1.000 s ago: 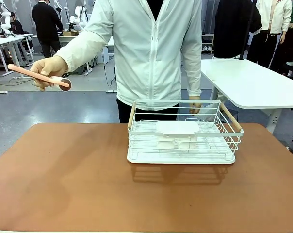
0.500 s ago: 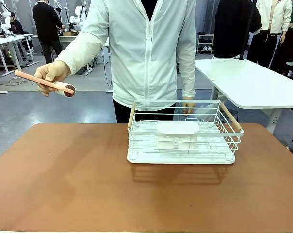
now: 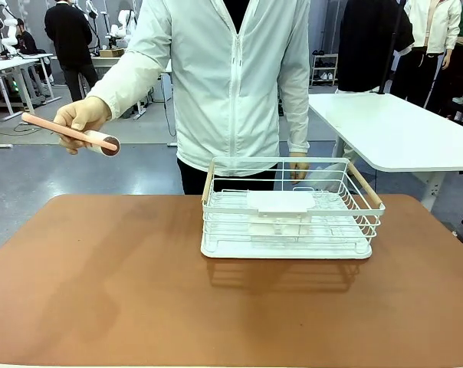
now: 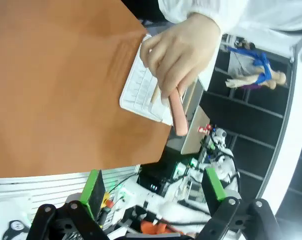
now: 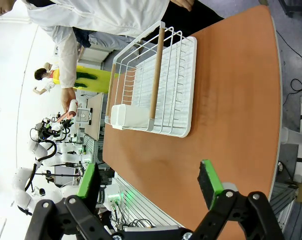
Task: Clean the table.
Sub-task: Pick up the Lint Roller when the human hands it over.
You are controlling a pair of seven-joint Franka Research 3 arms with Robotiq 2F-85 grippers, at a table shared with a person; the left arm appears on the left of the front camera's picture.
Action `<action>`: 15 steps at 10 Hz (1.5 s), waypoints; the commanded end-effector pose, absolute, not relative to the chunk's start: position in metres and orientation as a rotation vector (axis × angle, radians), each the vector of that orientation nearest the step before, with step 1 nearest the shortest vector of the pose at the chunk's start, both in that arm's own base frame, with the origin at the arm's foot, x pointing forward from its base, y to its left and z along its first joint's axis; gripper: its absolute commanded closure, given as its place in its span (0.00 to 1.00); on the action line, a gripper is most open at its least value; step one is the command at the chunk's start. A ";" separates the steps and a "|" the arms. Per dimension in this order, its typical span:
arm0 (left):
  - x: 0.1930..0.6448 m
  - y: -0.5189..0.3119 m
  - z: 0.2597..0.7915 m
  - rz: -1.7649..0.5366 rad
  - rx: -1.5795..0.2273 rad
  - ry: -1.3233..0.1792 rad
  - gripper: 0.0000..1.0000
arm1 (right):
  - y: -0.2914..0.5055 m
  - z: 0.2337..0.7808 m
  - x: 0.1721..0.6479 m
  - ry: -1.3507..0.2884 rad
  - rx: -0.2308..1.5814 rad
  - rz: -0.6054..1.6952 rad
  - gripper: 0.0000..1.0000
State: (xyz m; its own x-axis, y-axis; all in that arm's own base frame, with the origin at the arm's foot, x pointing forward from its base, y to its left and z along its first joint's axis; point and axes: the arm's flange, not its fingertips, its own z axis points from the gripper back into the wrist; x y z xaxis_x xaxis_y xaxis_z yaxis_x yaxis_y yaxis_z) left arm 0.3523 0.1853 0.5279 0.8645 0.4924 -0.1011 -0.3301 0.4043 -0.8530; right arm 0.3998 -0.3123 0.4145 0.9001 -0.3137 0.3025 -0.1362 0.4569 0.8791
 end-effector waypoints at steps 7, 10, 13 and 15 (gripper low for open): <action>0.380 0.083 0.516 0.618 -0.932 -0.332 0.00 | -0.312 0.417 0.399 -0.455 1.095 -0.119 0.00; 0.387 0.068 0.510 0.630 -0.935 -0.306 0.00 | -0.312 0.417 0.399 -0.455 1.095 -0.119 0.00; 0.393 0.059 0.502 0.655 -0.957 -0.336 0.00 | -0.312 0.417 0.399 -0.455 1.095 -0.119 0.00; 0.398 0.057 0.494 0.666 -0.959 -0.313 0.00 | -0.312 0.417 0.399 -0.455 1.095 -0.119 0.00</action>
State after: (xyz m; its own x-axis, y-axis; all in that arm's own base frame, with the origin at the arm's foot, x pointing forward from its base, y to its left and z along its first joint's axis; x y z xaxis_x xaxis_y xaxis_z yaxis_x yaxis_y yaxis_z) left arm 0.3925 0.0636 0.5004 0.7795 0.6257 -0.0297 -0.3671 0.4179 -0.8310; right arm 0.3996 -0.3129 0.4142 0.8999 -0.3145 0.3021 -0.1354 0.4570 0.8791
